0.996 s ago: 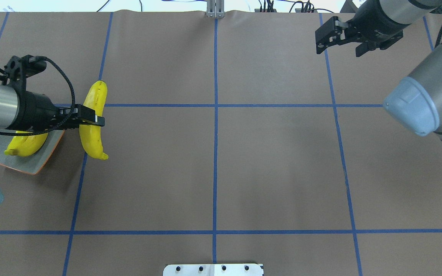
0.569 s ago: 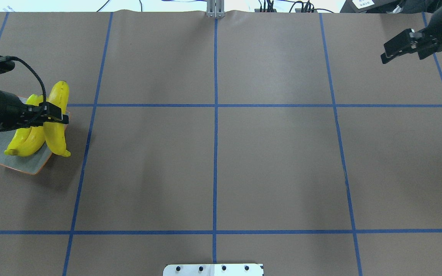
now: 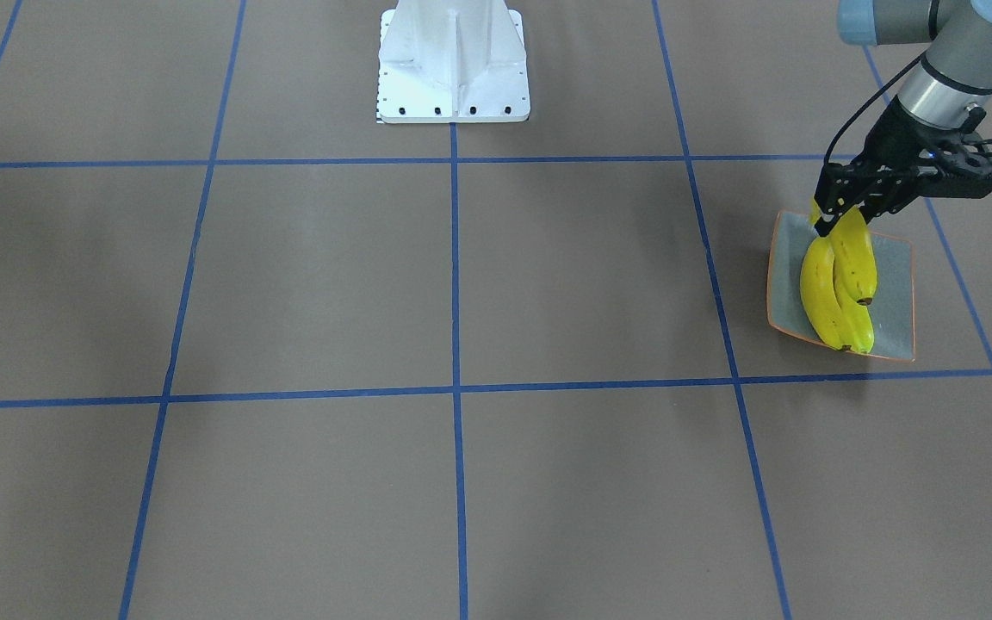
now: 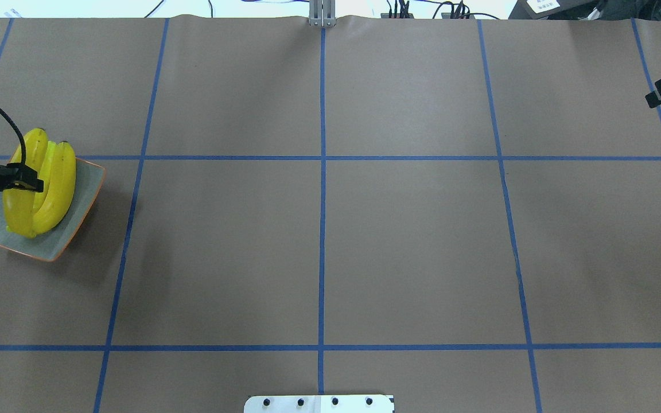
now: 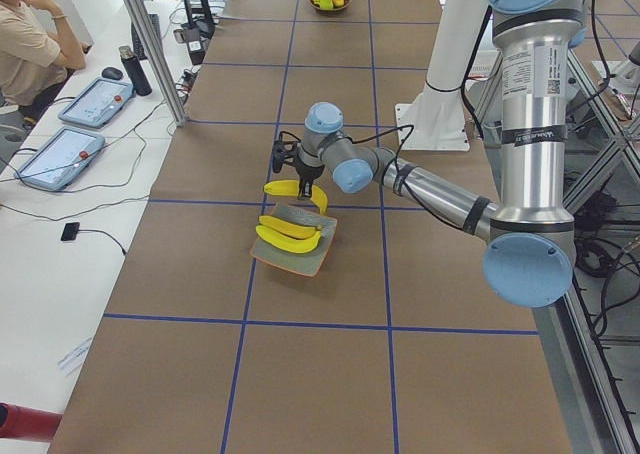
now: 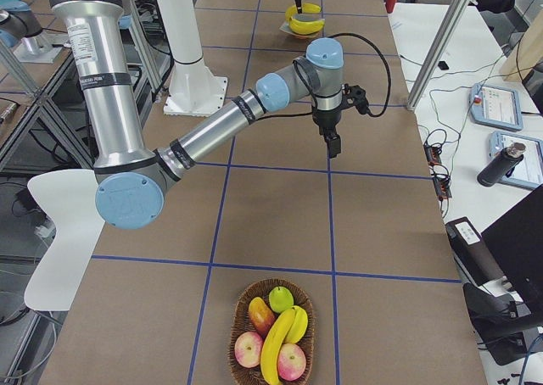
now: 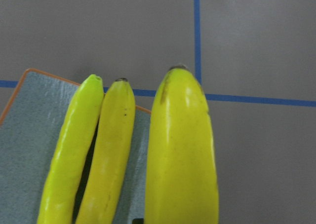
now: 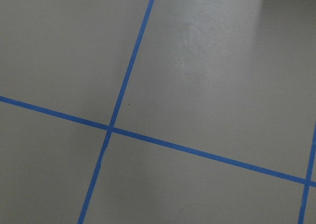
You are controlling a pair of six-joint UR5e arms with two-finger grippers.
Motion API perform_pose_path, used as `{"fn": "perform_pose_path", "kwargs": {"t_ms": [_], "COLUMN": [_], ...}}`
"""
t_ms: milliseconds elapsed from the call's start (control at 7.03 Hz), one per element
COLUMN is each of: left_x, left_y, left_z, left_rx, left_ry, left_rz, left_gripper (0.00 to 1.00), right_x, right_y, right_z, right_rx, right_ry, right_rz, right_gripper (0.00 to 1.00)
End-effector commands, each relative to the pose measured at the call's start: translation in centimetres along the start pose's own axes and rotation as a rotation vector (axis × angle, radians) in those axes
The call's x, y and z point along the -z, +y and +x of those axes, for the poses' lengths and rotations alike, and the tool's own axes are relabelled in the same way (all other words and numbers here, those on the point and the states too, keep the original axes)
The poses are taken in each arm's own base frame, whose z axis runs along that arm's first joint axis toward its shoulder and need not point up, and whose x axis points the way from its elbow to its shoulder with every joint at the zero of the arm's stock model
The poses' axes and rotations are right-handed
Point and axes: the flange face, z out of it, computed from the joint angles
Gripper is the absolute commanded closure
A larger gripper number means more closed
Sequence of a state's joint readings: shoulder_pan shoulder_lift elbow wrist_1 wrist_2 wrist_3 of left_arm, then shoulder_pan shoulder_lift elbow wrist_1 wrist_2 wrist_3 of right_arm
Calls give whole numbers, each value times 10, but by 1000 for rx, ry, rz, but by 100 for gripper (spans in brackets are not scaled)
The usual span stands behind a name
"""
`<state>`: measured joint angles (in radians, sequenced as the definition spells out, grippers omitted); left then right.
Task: Transfer all bananas from basket to plate
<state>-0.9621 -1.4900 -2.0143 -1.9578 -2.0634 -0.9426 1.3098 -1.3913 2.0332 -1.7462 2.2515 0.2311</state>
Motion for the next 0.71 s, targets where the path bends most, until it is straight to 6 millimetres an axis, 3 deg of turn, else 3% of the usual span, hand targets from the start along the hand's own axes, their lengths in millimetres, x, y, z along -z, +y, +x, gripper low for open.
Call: {"fn": "perform_pose_path", "kwargs": {"t_ms": [0, 142, 427, 569], "left_x": [-17, -17, -27, -35], "left_y": [-4, -4, 0, 3], "left_z": [-10, -10, -4, 2], "left_rx": [12, 15, -3, -20], "left_ry": [-52, -51, -70, -88], "left_rz": [-10, -11, -5, 7], "left_gripper": [100, 95, 73, 70], "right_x": [-1, -2, -4, -3], "right_y": [0, 0, -3, -4], "right_z": [2, 3, 4, 4], "right_rx": [4, 2, -1, -2], "right_ry": [1, 1, 2, 4], "right_rz": [-1, -4, -7, -4], "right_gripper": [0, 0, 0, 0]}}
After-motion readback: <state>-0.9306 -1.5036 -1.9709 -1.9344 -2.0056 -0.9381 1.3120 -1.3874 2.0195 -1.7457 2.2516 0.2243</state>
